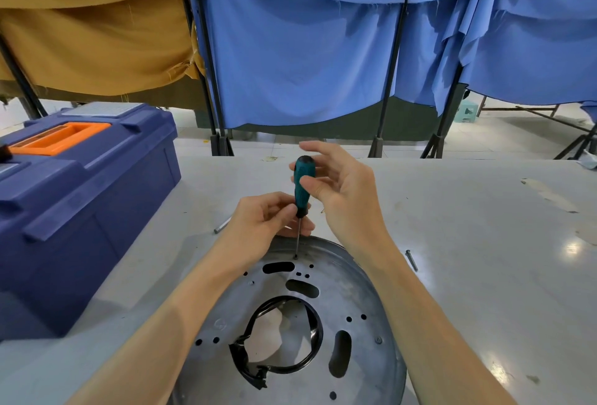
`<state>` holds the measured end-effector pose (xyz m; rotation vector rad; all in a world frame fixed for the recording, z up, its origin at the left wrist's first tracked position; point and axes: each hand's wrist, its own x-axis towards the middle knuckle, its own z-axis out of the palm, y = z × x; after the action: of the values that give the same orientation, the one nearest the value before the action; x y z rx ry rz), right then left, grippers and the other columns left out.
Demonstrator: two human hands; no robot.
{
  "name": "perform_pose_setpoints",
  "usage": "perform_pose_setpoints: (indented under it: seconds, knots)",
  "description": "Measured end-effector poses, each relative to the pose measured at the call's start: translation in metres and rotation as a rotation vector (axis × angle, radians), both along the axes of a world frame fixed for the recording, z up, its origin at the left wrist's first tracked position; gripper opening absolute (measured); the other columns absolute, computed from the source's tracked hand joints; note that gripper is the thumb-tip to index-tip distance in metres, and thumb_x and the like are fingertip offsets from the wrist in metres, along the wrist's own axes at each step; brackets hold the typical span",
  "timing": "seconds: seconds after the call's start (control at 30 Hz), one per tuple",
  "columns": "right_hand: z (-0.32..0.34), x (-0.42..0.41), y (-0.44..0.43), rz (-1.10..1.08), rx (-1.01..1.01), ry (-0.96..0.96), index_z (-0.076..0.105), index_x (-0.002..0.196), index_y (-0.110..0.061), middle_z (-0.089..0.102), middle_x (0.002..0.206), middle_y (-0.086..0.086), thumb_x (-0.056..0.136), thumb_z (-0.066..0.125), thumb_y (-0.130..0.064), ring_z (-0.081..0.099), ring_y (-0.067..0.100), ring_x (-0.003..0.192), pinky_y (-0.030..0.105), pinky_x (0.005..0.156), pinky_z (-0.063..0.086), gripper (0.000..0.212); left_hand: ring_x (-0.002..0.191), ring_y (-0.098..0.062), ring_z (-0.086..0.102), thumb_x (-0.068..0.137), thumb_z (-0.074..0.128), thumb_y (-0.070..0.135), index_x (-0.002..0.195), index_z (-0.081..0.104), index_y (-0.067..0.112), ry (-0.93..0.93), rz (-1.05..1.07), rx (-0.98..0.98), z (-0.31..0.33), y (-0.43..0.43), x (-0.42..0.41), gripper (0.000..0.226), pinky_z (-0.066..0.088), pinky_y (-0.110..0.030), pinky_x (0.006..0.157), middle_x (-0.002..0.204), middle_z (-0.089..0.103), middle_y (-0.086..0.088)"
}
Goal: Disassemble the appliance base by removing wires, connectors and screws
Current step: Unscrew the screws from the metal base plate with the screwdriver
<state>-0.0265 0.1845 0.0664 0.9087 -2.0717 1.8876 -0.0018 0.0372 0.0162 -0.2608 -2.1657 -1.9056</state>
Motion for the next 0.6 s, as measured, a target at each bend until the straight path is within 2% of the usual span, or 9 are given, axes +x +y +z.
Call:
perform_pose_setpoints:
  seconds: [0.07,0.13,0.2,0.27,0.33,0.37,0.4,0.5,0.6]
  knots:
    - [-0.0009,0.0017,-0.0023,0.008,0.043,0.036,0.064,0.113,-0.021,0.067,0.106,-0.001,0.088,0.066,-0.008,0.063,0.013,0.099,0.036,0.091,0.054,0.028,0.076,-0.022,0.073,0.087,0.066,0.009,0.099,0.063,0.004,0.033,0.033,-0.037,0.0005,-0.0017,0.0008,0.014,0.057,-0.023,0.070,0.076,0.074,-0.004]
    - [-0.0026,0.0028,-0.0043,-0.027,0.096,0.077,0.065,0.111,-0.027,0.060,0.108,-0.004,0.084,0.073,-0.019,0.059,0.008,0.096,0.022,0.085,0.052,0.028,0.074,-0.020,0.073,0.075,0.076,0.023,0.104,0.061,0.006,0.057,0.051,-0.095,0.0027,-0.0018,0.0021,0.037,0.057,-0.023,0.070,0.074,0.072,0.002]
    - [-0.0025,0.0015,-0.0036,-0.056,0.085,0.072,0.064,0.115,-0.030,0.060,0.106,-0.004,0.084,0.073,-0.017,0.059,0.008,0.093,0.016,0.080,0.050,0.034,0.079,-0.023,0.073,0.078,0.071,0.025,0.105,0.063,0.010,0.042,0.012,-0.077,0.0031,-0.0008,0.0026,0.032,0.058,-0.030,0.075,0.078,0.074,-0.001]
    - [-0.0009,-0.0002,-0.0009,-0.036,0.028,0.022,0.062,0.120,-0.026,0.066,0.103,-0.001,0.086,0.068,-0.007,0.063,0.012,0.094,0.026,0.086,0.054,0.039,0.082,-0.024,0.073,0.091,0.059,0.013,0.101,0.066,0.014,0.020,-0.009,-0.026,0.0014,-0.0003,0.0017,0.012,0.058,-0.029,0.076,0.082,0.075,-0.005]
    - [0.0000,-0.0004,0.0002,0.008,-0.002,-0.004,0.062,0.116,-0.021,0.069,0.100,0.002,0.089,0.063,-0.002,0.066,0.019,0.096,0.039,0.090,0.054,0.034,0.080,-0.023,0.074,0.096,0.052,0.005,0.097,0.066,0.012,0.009,-0.002,-0.016,-0.0003,0.0000,0.0007,0.016,0.058,-0.026,0.072,0.080,0.075,-0.006]
    - [-0.0003,0.0000,-0.0004,0.019,0.008,0.006,0.062,0.112,-0.021,0.069,0.101,0.001,0.090,0.063,-0.004,0.065,0.019,0.097,0.040,0.090,0.054,0.029,0.078,-0.024,0.074,0.094,0.055,0.004,0.095,0.065,0.010,0.014,0.005,-0.018,-0.0028,-0.0016,-0.0012,0.012,0.057,-0.025,0.071,0.079,0.075,-0.006]
    - [-0.0009,0.0007,-0.0016,0.016,0.033,0.028,0.063,0.110,-0.022,0.067,0.102,0.000,0.090,0.064,-0.008,0.064,0.016,0.097,0.035,0.089,0.054,0.024,0.076,-0.025,0.073,0.091,0.061,0.007,0.094,0.063,0.009,0.020,0.011,-0.017,-0.0015,-0.0018,-0.0009,0.004,0.057,-0.026,0.070,0.077,0.074,-0.005]
    - [-0.0026,0.0014,-0.0043,-0.048,0.113,0.091,0.065,0.112,-0.027,0.059,0.106,-0.001,0.085,0.072,-0.018,0.057,0.008,0.091,0.014,0.078,0.049,0.030,0.077,-0.025,0.073,0.080,0.069,0.025,0.103,0.061,0.010,0.048,0.017,-0.067,0.0013,-0.0009,0.0000,0.029,0.059,-0.029,0.071,0.077,0.072,-0.001]
    - [-0.0010,-0.0006,-0.0021,-0.039,0.051,0.034,0.061,0.125,-0.025,0.065,0.103,-0.003,0.086,0.069,-0.007,0.061,0.007,0.091,0.018,0.083,0.052,0.043,0.083,-0.026,0.072,0.095,0.052,0.019,0.105,0.064,0.016,0.033,-0.005,-0.050,0.0004,0.0006,0.0006,0.016,0.059,-0.034,0.077,0.085,0.074,-0.006]
